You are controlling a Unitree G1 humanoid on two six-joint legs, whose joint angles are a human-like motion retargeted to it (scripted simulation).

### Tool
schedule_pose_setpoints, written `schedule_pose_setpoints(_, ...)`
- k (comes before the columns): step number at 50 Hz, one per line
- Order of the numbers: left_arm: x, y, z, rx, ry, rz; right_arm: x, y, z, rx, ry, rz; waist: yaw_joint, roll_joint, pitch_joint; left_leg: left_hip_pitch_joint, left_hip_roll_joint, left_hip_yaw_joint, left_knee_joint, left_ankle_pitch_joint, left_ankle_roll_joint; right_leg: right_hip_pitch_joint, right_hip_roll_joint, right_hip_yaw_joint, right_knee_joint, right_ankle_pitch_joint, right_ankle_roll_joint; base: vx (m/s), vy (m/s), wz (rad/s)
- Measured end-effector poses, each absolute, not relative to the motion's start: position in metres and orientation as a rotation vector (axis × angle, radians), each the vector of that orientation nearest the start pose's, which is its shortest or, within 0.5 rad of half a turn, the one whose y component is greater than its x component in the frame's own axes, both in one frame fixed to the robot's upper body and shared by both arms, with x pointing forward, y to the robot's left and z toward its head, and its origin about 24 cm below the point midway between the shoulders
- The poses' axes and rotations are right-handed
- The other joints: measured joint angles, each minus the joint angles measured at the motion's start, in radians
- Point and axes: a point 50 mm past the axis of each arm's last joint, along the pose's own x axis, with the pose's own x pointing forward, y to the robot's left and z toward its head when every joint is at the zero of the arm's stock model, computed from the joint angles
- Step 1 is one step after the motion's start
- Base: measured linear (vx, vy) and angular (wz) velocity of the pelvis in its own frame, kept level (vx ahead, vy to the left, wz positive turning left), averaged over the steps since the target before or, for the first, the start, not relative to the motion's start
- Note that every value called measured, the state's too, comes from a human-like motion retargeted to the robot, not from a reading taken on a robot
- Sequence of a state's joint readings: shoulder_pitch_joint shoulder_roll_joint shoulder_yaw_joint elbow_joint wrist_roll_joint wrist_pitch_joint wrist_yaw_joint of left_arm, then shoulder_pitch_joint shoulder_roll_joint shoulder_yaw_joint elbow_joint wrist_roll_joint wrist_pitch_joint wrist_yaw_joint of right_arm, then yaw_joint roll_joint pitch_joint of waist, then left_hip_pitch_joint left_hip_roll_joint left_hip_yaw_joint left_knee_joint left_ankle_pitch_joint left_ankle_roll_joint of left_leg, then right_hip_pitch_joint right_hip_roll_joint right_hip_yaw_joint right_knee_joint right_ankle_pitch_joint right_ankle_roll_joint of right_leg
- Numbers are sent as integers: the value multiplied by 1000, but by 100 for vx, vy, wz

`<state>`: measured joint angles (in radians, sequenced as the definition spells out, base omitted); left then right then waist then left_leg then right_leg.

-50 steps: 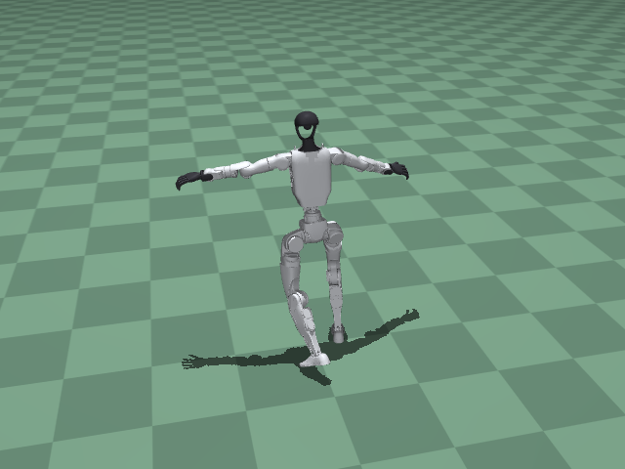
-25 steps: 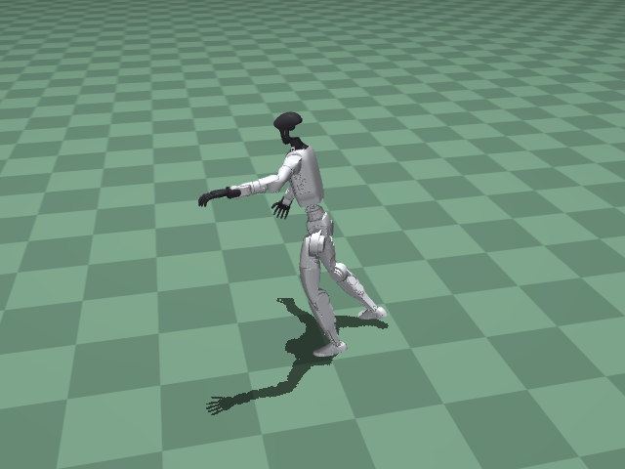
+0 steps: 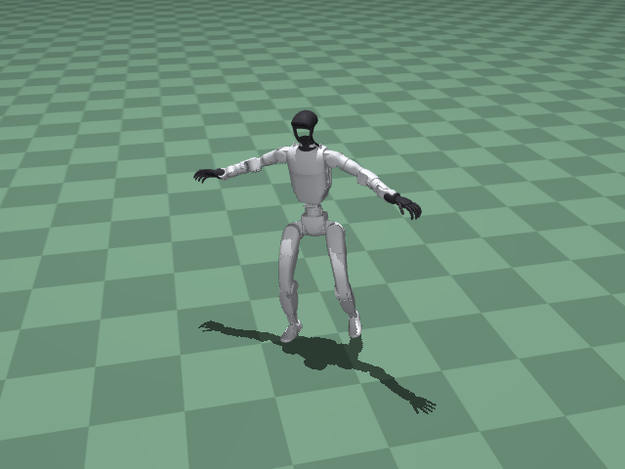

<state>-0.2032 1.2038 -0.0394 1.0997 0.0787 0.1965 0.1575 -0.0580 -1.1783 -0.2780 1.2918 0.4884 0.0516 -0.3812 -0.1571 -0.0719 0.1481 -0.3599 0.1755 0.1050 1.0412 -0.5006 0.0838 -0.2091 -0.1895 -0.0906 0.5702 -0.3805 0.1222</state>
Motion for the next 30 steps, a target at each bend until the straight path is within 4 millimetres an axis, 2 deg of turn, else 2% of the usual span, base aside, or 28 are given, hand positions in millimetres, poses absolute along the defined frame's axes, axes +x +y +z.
schedule_pose_setpoints(3, 114, 535, 148, 1113, 1070, 1027, 67, -535, 120, -428, 582, -1523, -5, -60, -22, 38, -19, 97, 106, -7, 29, -2, 0, -91, -167, 164, 29, -68, -47, 147)
schedule_pose_setpoints(5, 97, 540, 154, 1008, 1108, 1106, 67, -535, 116, -387, 588, -1523, 0, -100, -49, 115, -88, 120, 33, 75, 16, 19, 4, -112, -337, 338, 36, -79, -35, 109)
schedule_pose_setpoints(6, 90, 542, 157, 1009, 1163, 1081, 64, -535, 114, -387, 621, -1493, 10, -115, -67, 156, -146, 90, -35, 144, -4, 24, 10, -79, -406, 413, 35, -82, -25, 84)
schedule_pose_setpoints(7, 86, 544, 160, 984, 1171, 1077, 61, -536, 113, -386, 645, -1477, 24, -126, -86, 195, -198, 60, -105, 209, -20, 19, 17, -36, -449, 469, 38, -85, -19, 63)
schedule_pose_setpoints(8, 89, 545, 166, 914, 1085, 1116, 56, -537, 115, -389, 650, -1486, 47, -132, -105, 233, -236, 31, -181, 264, -27, -5, 26, 28, -442, 487, 47, -89, -17, 66)
schedule_pose_setpoints(10, 91, 546, 178, 847, 983, 1157, 47, -542, 128, -388, 618, -1524, 70, -110, -113, 292, -235, 14, -317, 263, -31, 0, 54, 110, -453, 444, -5, -95, -15, 90)
schedule_pose_setpoints(13, 89, 550, 203, 867, 921, 1210, 41, -551, 170, -401, 492, -1599, 95, -31, -66, 355, -139, 59, -504, 11, -11, -28, 76, 35, -198, 216, -34, -102, -7, 118)
schedule_pose_setpoints(15, 84, 551, 218, 886, 930, 1265, 41, -555, 199, -390, 396, -1648, 94, 8, 0, 313, -101, 17, -494, -105, 5, -49, 42, -57, 72, 36, -68, -104, -5, 149)
schedule_pose_setpoints(17, 79, 552, 221, 911, 982, 1303, 42, -555, 213, -395, 340, -1685, 110, 12, 45, 210, -99, -30, -407, -113, 14, -69, 3, -74, 309, -100, -93, -100, -7, 116)
schedule_pose_setpoints(18, 78, 551, 217, 921, 1013, 1304, 44, -555, 214, -408, 332, -1694, 130, 10, 54, 166, -103, -41, -396, -85, 7, -72, 1, -56, 385, -141, -100, -97, -8, 65)
schedule_pose_setpoints(20, 81, 549, 199, 944, 1081, 1262, 50, -553, 202, -461, 373, -1681, 188, 0, 42, 135, -112, -43, -490, 26, -10, -52, 35, 10, 432, -146, -93, -95, -10, 20)
schedule_pose_setpoints(23, 88, 543, 163, 945, 1154, 1144, 59, -548, 168, -523, 520, -1598, 263, 1, -24, 162, -110, -69, -795, 320, -24, 52, 164, 127, 284, 36, -43, -99, -15, 24)
schedule_pose_setpoints(25, 92, 539, 144, 921, 1168, 1074, 63, -546, 154, -505, 568, -1550, 278, 27, -60, 161, -82, -64, -948, 480, -58, 145, 250, 179, 140, 185, -18, -108, -16, 94)
schedule_pose_setpoints(27, 97, 537, 138, 919, 1157, 1029, 64, -546, 157, -462, 554, -1538, 266, 41, -76, 135, -65, 25, -986, 484, -105, 222, 271, 178, 10, 207, -28, -117, -11, 151)
schedule_pose_setpoints(28, 101, 536, 140, 925, 1136, 1020, 64, -548, 163, -446, 528, -1543, 257, 45, -72, 126, -65, 62, -983, 464, -109, 255, 265, 165, -60, 176, -43, -124, -7, 175)
schedule_pose_setpoints(30, 116, 536, 155, 940, 1067, 1028, 63, -552, 187, -422, 456, -1565, 232, 33, -11, 108, -94, 69, -874, 390, -81, 315, 220, 120, -169, 62, -78, -131, -1, 180)
